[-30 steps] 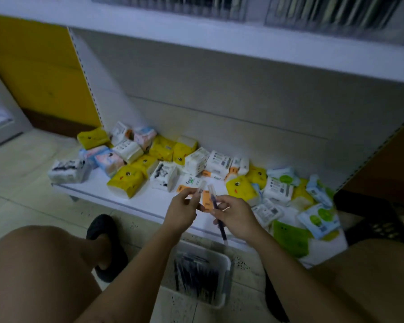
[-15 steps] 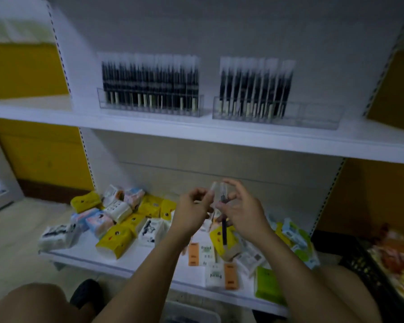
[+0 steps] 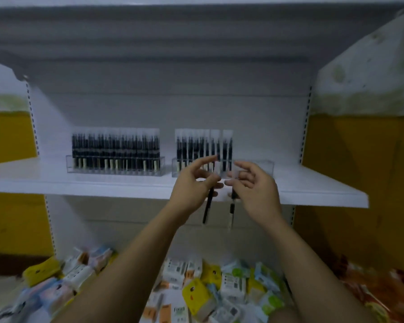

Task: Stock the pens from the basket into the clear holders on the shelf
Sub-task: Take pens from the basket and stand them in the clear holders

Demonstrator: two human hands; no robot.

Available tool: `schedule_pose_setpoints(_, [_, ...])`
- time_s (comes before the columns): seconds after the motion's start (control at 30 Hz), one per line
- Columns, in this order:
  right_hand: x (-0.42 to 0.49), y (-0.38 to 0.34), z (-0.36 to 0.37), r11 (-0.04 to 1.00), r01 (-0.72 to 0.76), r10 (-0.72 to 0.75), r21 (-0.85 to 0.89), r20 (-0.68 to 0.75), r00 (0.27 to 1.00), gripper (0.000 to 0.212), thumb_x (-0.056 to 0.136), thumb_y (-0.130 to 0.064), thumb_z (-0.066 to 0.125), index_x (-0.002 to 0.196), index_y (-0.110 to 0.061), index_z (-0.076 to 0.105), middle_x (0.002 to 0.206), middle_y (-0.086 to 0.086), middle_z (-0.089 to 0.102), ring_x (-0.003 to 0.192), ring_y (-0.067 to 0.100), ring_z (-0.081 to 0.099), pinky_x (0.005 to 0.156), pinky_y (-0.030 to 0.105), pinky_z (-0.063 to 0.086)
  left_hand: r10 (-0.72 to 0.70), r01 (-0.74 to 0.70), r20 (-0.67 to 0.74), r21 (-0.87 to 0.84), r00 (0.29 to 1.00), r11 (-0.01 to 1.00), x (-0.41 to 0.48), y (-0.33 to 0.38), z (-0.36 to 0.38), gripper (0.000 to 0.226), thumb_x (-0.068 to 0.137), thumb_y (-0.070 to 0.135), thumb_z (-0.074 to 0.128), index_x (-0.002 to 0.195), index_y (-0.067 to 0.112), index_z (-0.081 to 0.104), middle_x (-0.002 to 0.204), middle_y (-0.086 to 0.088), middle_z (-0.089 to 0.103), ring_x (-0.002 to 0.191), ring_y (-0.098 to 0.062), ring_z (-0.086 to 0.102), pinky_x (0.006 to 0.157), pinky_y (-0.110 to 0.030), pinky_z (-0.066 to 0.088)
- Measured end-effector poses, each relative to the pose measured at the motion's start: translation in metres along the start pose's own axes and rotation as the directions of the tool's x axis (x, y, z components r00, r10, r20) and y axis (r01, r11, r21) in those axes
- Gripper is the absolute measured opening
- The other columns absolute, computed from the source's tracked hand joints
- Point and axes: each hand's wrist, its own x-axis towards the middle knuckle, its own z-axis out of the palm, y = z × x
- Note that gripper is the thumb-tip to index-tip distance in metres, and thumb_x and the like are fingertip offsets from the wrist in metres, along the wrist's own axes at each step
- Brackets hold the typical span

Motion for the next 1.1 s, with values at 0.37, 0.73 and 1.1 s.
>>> schedule_pose_setpoints(0.37, [0.092, -0.029, -0.038, 0.994, 0.029, -0.022, 0.109, -0.068, 0.997, 0.029, 0.084, -0.003, 0.070, 0.104, -0.019, 0.057, 0.089, 0.007, 0.066, 0.079, 0.021, 0.070, 0.071, 0.042, 0.061, 0.187, -0.187, 0.024, 0.222, 0.982, 0.957, 0.101, 0.045, 0.020, 0.032, 0.088, 0.019, 0.066, 0.118, 0.027, 0.057, 0.099, 0.003, 0.067, 0.087, -0.009, 0.067, 0.075, -0.024, 0.057])
schedule_pose_setpoints(0.73, [0.170, 0.002, -0.027, 0.972, 0.162, -0.198, -0.167, -0.224, 0.954, 0.037, 0.079, -0.014, 0.078, 0.105, -0.030, 0.057, 0.088, 0.003, 0.069, 0.080, 0.013, 0.068, 0.072, 0.029, 0.059, 0.301, -0.280, -0.034, 0.284, 0.953, 0.917, 0.169, 0.023, 0.025, 0.032, 0.087, 0.020, 0.068, 0.114, 0.034, 0.057, 0.103, 0.008, 0.063, 0.083, -0.005, 0.067, 0.067, -0.022, 0.058])
schedule_pose_setpoints(1.1, [0.193, 0.028, -0.001, 0.946, 0.207, -0.281, -0.249, -0.316, 0.906, 0.037, 0.078, -0.018, 0.080, 0.103, -0.027, 0.055, 0.080, -0.008, 0.058, 0.073, 0.006, 0.059, 0.067, 0.032, 0.059, 0.355, -0.318, -0.046, 0.351, 0.934, 0.881, 0.196, 0.005, 0.018, 0.031, 0.086, 0.022, 0.070, 0.114, 0.031, 0.060, 0.098, 0.011, 0.063, 0.081, 0.000, 0.066, 0.066, -0.023, 0.058])
